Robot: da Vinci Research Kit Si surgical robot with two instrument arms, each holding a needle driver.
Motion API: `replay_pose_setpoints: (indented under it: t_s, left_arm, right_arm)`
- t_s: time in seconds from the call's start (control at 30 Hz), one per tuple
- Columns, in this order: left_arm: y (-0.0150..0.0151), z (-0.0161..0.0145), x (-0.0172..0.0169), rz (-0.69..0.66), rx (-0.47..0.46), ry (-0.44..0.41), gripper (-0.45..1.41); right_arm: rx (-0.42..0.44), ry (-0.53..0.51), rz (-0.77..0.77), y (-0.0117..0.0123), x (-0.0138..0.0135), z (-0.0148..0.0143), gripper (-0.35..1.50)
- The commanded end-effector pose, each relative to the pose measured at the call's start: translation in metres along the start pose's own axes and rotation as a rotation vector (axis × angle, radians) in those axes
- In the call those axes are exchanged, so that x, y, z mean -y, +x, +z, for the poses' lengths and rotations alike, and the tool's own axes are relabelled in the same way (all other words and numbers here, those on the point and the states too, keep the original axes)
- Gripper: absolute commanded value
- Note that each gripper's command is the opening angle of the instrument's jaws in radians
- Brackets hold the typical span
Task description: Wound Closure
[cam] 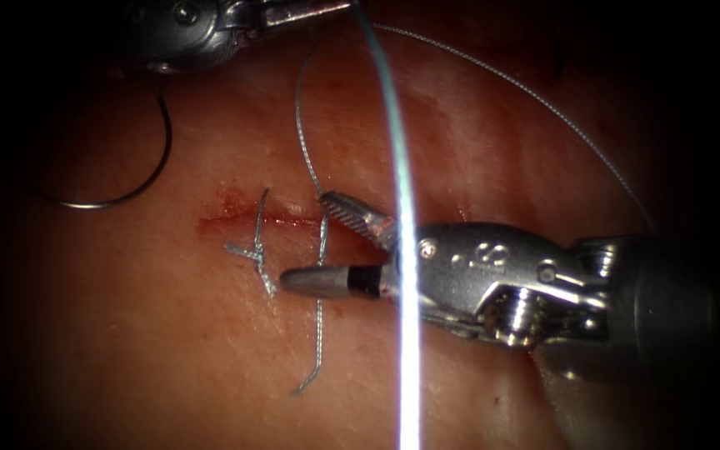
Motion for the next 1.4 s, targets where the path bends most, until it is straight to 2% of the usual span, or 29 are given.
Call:
replay_pose_setpoints:
  t_s: [0.03,0.23,0.4,0.53,0.73,0.9,1.1,1.2,1.4]
  left_arm:
    - [-0.0005,0.0002,-0.0004,-0.008,-0.006,0.004,-0.45]
    - [-0.0004,-0.0013,-0.003,-0.031,-0.02,0.014,-0.45]
    - [-0.0006,-0.0022,-0.005,-0.054,-0.03,0.01,-0.45]
    - [-0.0009,-0.003,-0.0067,-0.066,-0.031,0.007,-0.45]
    - [-0.0014,-0.0035,-0.0084,-0.066,-0.033,0.003,-0.45]
    - [-0.0019,-0.0037,-0.0098,-0.072,-0.034,0.0,-0.45]
    - [-0.0028,-0.0044,-0.0114,-0.088,-0.043,-0.002,-0.45]
    - [-0.0034,-0.0047,-0.0119,-0.093,-0.044,-0.004,-0.45]
    - [-0.0044,-0.0053,-0.0116,-0.088,-0.041,0.0,-0.45]
  right_arm:
    - [-0.009,0.004,-0.011,0.0,-0.0008,0.0024,0.54]
    - [-0.013,0.028,-0.056,-0.0015,-0.0028,0.007,0.34]
    - [-0.028,0.023,-0.091,-0.0027,-0.0046,0.0089,0.14]
    - [-0.066,0.017,-0.086,-0.0023,-0.0059,0.009,-0.35]
    - [-0.169,0.01,-0.076,-0.0012,-0.007,0.0096,-0.35]
    - [-0.25,0.052,-0.003,-0.0001,-0.0078,0.0098,-0.35]
    - [-0.317,0.082,0.07,0.0,-0.0086,0.0097,-0.35]
    - [-0.37,0.132,0.117,0.0002,-0.0087,0.0092,-0.01]
    - [-0.427,0.23,0.158,0.0011,-0.0084,0.008,0.12]
